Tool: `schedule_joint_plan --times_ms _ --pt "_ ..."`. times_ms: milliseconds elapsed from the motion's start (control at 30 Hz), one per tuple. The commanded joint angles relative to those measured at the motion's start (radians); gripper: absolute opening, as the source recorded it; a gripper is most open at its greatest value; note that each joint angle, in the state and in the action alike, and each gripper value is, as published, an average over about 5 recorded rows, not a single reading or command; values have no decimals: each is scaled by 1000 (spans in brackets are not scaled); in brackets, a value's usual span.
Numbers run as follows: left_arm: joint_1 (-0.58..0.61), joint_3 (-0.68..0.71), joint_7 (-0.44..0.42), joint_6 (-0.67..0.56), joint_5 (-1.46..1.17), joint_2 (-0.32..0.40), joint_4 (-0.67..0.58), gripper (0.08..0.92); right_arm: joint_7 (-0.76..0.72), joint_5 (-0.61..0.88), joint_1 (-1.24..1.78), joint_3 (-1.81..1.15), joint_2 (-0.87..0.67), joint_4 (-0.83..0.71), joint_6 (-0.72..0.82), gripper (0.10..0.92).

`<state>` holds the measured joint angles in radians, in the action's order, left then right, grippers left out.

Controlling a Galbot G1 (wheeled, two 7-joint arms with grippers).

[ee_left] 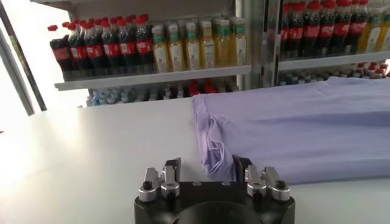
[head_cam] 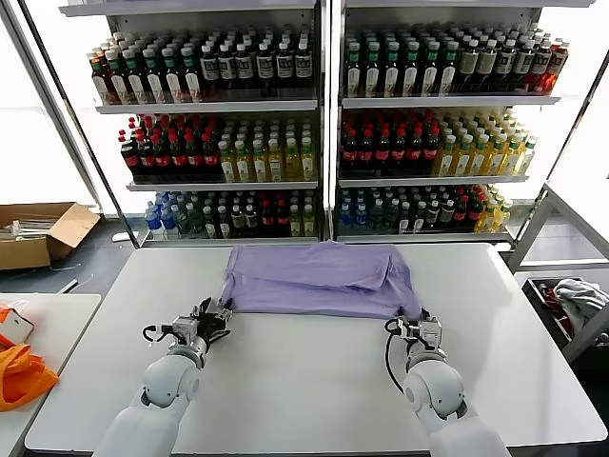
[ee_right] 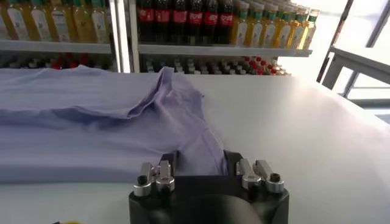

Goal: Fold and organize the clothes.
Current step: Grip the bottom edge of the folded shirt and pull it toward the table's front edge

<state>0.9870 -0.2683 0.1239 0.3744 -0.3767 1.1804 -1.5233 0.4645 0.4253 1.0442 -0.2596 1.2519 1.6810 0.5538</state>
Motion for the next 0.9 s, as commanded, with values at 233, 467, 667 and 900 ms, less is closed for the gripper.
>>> schedule_joint_plan --times_ms 233,467,667,900 --pt "80 -6 -34 -15 22 4 -63 217 11 -11 25 25 5 18 5 159" --pt "105 -33 -34 -44 14 -5 -153 89 10 -12 43 21 2 86 -12 133" --pt "178 -56 -24 -44 11 -40 -296 89 23 -34 111 5 -4 225 -8 133" --pt "321 -68 -13 -48 30 -34 -436 89 28 -47 219 -61 -10 376 -2 133"
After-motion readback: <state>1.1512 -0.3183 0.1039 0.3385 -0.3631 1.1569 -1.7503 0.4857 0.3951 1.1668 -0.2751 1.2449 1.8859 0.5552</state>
